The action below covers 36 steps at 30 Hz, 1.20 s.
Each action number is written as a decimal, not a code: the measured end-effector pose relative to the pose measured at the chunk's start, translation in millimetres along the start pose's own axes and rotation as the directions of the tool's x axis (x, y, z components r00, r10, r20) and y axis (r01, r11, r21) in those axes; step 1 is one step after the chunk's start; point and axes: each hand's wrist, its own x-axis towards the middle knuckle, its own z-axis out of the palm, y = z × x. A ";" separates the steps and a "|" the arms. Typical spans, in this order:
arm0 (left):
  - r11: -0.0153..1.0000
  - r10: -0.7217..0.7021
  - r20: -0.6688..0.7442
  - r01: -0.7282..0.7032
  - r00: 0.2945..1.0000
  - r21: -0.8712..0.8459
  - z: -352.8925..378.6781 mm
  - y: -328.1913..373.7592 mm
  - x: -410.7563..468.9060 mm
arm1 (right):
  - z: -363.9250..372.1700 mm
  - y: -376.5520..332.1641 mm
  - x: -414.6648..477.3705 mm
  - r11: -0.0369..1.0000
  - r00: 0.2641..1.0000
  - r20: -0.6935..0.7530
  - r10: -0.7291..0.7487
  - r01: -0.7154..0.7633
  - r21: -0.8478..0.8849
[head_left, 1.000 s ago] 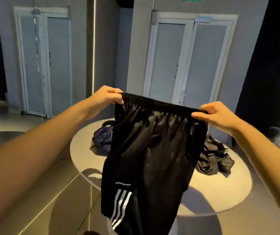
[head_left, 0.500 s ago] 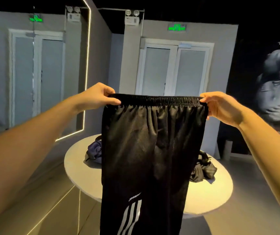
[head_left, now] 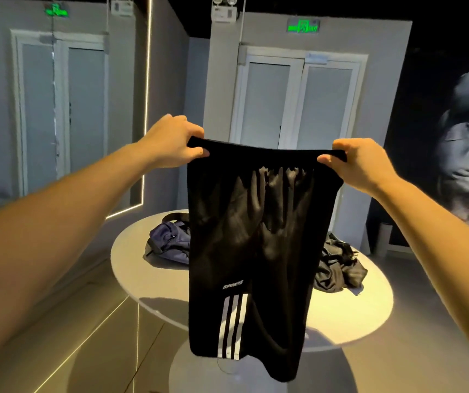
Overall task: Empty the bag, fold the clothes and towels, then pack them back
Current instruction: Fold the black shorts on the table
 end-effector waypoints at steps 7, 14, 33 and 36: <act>0.998 -0.058 -0.031 0.058 0.998 -0.016 0.6 7.4 18.6 | -3.7 -2.2 12.7 0.911 0.992 -0.016 0.125 -0.109 0.399; 0.848 -0.153 0.355 0.307 0.922 -0.432 -7.9 3.7 39.2 | -1.8 3.9 21.0 0.763 0.971 0.064 0.230 -0.221 0.608; 0.462 -0.373 0.522 0.641 0.767 -0.613 119.5 -5.7 61.0 | 65.6 59.1 34.8 0.363 0.682 0.682 0.265 -0.725 0.585; 0.534 -0.453 0.281 0.511 0.846 -0.674 132.7 -6.9 85.6 | 79.9 57.6 60.5 0.463 0.791 0.396 0.466 -0.599 0.653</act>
